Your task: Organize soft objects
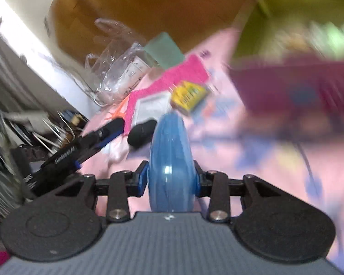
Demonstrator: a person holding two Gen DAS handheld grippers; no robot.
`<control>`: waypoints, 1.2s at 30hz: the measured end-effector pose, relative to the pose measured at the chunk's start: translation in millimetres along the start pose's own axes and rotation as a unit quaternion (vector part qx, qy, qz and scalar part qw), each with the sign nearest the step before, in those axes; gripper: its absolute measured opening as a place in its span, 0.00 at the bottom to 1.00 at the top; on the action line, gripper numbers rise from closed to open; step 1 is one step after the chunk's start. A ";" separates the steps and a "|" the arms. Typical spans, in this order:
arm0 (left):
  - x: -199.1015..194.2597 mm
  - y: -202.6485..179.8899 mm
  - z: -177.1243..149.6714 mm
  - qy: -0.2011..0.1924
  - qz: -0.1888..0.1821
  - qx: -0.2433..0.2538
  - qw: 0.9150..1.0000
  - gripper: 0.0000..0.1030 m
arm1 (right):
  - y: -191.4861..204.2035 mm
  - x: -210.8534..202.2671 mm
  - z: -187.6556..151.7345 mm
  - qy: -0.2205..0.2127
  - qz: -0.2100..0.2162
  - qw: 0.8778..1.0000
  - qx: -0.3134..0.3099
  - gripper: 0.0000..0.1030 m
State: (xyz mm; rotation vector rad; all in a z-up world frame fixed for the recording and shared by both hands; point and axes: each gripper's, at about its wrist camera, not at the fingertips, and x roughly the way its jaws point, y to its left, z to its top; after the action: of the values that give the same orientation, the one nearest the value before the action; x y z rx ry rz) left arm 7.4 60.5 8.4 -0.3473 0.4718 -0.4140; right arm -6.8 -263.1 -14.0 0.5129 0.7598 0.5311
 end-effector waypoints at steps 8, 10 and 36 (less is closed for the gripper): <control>19.8 -43.7 -10.9 0.069 -0.042 0.021 0.996 0.71 | 5.4 -55.0 -41.5 -0.102 -0.088 0.985 -0.104 0.65; 27.5 -53.5 -10.6 0.082 -0.048 0.025 0.995 0.71 | 15.0 -57.8 -55.6 -0.108 -0.100 0.979 -0.144 0.65; 77.5 -162.6 49.5 0.099 -0.115 0.101 0.983 0.70 | 26.5 -74.9 -29.2 -0.227 -0.184 0.906 -0.307 0.53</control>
State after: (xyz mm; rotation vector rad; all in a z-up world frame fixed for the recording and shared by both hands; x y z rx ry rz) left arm 46.1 -103.7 88.5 -0.1644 0.5809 -0.7202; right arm -81.2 -282.3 21.5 -0.1050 0.2011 0.2545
